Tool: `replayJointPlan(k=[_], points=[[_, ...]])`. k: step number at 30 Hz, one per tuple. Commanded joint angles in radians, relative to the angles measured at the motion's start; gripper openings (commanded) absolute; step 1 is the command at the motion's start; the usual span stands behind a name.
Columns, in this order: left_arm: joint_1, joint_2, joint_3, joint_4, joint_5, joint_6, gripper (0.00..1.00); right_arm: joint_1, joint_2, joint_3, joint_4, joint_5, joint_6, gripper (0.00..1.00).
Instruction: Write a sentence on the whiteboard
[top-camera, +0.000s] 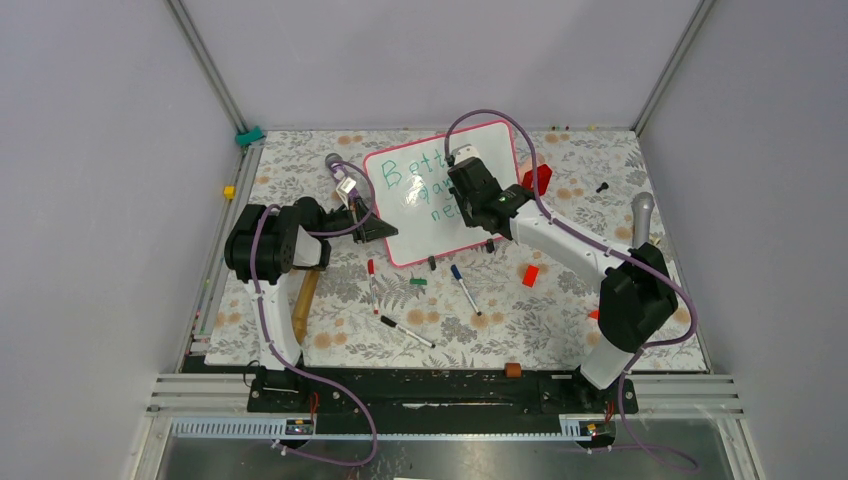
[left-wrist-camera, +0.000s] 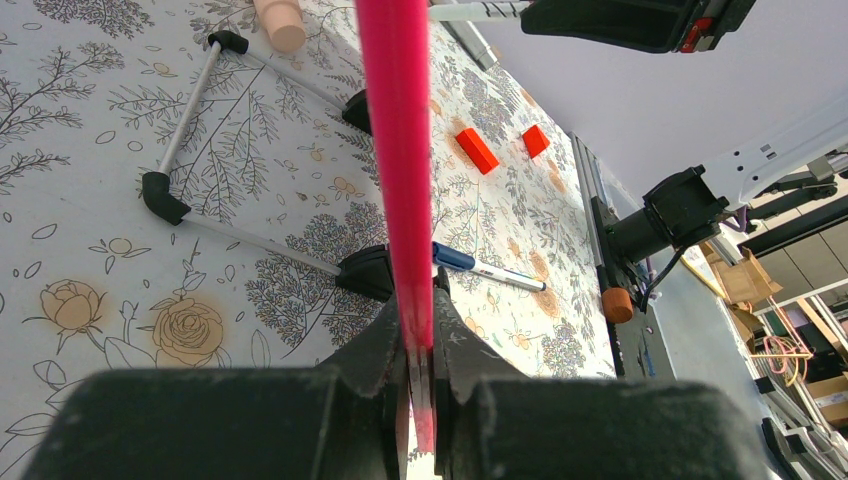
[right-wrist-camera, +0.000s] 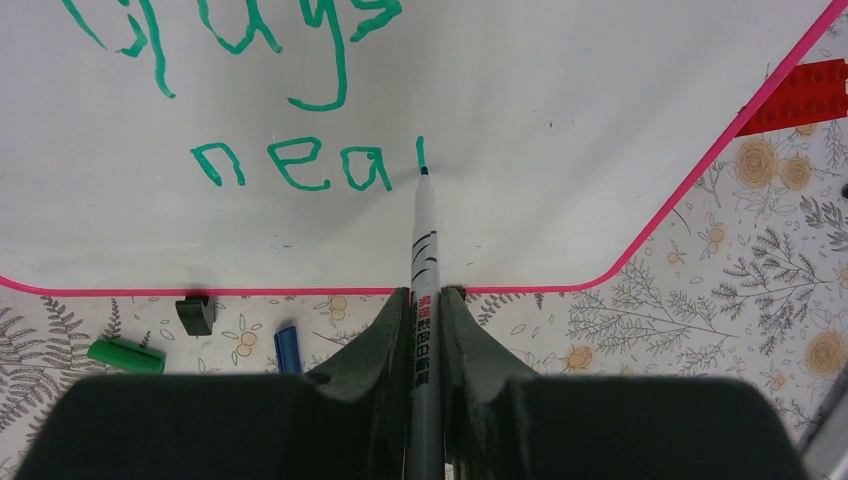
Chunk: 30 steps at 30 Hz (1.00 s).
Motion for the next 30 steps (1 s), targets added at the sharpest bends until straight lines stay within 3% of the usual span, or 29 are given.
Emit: replayJointPlan(k=[1, 30], points=[[-0.020, 0.028, -0.005, 0.045, 0.131, 0.084, 0.00, -0.010, 0.015, 0.046, 0.018, 0.002, -0.002, 0.00], [-0.022, 0.026, -0.007, 0.045, 0.132, 0.085, 0.00, -0.024, -0.053, 0.018, 0.046, 0.051, 0.013, 0.00]])
